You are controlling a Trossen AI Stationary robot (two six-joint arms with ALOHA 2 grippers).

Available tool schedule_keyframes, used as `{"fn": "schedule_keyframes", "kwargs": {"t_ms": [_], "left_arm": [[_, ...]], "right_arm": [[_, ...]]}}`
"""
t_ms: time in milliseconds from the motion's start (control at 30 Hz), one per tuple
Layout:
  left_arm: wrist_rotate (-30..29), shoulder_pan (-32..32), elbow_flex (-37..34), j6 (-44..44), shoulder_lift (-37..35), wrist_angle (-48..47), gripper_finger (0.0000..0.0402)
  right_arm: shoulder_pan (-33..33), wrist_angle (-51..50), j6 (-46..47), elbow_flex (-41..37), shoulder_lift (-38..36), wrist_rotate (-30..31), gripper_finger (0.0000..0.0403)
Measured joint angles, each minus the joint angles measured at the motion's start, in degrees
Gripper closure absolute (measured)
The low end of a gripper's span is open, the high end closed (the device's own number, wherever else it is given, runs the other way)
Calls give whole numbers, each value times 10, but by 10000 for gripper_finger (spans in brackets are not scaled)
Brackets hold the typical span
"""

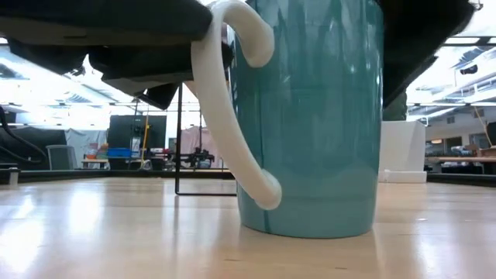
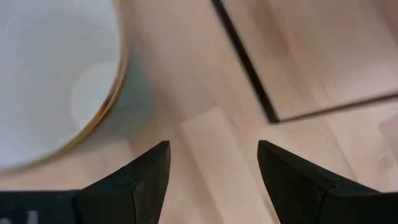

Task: Place coffee mugs
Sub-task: Put the light blue mug on the shelf

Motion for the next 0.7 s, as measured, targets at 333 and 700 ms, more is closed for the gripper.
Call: {"fn": "schedule_keyframes", "kwargs": {"t_ms": [333,700], "left_arm": [[37,-4,0,0,0,-8,285],[30,1,0,-10,0,32,285]], "right_arm": [[64,112,-6,-3,1,-35,156],[36,149,-34,-3,1,26,156]]}}
